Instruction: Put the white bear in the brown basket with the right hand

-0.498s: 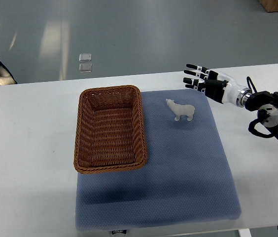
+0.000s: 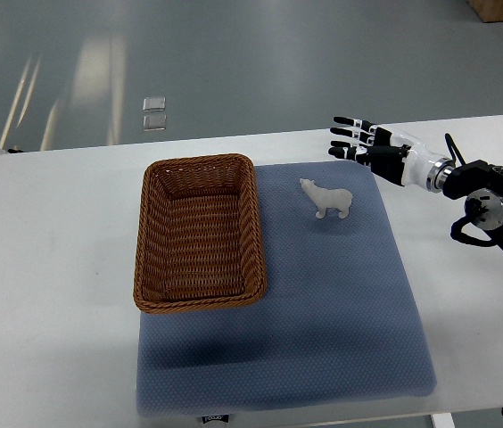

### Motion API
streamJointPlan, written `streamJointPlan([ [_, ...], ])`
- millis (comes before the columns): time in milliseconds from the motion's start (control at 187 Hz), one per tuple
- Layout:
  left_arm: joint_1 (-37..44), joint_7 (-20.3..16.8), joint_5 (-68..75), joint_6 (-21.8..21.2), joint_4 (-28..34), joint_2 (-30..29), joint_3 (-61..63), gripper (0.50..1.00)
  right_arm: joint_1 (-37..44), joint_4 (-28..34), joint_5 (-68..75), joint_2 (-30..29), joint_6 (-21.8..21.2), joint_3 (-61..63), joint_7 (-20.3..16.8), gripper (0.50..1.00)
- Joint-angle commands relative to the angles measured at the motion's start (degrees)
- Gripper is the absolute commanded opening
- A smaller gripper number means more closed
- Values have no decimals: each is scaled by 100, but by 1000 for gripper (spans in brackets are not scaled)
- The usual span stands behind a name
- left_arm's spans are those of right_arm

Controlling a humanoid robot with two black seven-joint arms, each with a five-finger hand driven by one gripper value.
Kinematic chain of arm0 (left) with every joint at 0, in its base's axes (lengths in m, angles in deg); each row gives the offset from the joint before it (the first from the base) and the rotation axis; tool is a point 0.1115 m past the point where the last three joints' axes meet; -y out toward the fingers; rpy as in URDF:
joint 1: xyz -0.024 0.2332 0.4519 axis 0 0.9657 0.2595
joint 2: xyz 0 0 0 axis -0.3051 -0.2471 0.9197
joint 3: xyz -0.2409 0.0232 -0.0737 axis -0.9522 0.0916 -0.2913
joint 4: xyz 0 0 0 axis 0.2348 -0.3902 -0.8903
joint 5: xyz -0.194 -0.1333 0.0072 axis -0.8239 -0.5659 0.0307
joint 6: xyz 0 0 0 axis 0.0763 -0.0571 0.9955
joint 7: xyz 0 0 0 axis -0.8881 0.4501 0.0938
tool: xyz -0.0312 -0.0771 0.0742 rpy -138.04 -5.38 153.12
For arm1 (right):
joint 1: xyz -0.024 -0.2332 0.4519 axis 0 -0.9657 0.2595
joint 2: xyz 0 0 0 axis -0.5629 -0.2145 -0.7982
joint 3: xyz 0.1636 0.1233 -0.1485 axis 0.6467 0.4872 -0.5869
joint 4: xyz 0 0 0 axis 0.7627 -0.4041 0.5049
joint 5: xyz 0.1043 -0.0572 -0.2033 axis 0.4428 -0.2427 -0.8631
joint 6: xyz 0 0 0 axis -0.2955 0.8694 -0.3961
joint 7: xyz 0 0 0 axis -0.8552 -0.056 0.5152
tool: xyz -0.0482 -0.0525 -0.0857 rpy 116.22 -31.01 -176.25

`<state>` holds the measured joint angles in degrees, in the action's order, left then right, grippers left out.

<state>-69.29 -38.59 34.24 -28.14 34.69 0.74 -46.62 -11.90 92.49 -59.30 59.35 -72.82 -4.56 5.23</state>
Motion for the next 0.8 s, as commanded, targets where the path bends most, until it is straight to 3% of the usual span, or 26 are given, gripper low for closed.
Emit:
streamJointPlan([
  [0,-57,0,0,-1,-2,0,13,1000,46,-1,-497,0,29,4,213,913],
  [508,-57,0,0,-1,-2,0,5,1000,406,34,-4346,-88,116,-136,477,913],
  [626,-57,0,0,-1,-2,0,5,1000,512,34,-5014,-132,380,-514,556,913],
  [792,-57,0,0,-1,-2,0,13,1000,670,25,-5208,-264,1109,-1226,582,911],
])
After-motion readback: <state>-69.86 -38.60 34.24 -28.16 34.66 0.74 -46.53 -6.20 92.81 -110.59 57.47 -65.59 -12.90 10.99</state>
